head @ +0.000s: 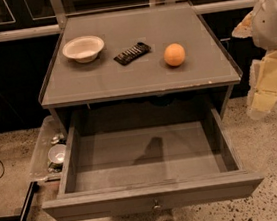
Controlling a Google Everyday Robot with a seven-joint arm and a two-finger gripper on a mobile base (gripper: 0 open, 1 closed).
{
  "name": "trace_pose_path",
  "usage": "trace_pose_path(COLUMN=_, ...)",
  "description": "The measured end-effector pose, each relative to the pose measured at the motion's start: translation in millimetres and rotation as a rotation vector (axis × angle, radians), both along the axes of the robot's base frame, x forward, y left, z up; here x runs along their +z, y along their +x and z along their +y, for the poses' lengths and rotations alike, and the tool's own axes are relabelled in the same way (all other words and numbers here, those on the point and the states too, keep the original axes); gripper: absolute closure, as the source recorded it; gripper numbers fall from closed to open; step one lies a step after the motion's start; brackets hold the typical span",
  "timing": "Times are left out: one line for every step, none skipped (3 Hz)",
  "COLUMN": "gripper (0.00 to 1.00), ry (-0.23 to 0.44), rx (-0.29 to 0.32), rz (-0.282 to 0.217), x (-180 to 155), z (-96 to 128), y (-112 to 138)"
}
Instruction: Close top drawer
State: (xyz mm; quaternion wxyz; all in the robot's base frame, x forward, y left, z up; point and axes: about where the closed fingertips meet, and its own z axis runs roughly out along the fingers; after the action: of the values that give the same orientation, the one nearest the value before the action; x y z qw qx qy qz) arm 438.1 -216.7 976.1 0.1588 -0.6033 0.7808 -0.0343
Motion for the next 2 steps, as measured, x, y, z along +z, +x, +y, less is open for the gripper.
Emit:
trace_pose_path(gripper=0.0, ry=0.022, rx=-0.023, rz=0.032, x=-28.5, z=-9.6, y=-5.7)
trace_pose_path(gripper=0.0, ry=0.022, rx=-0.023, rz=0.032, x=-28.6, z=-9.7, y=-5.7)
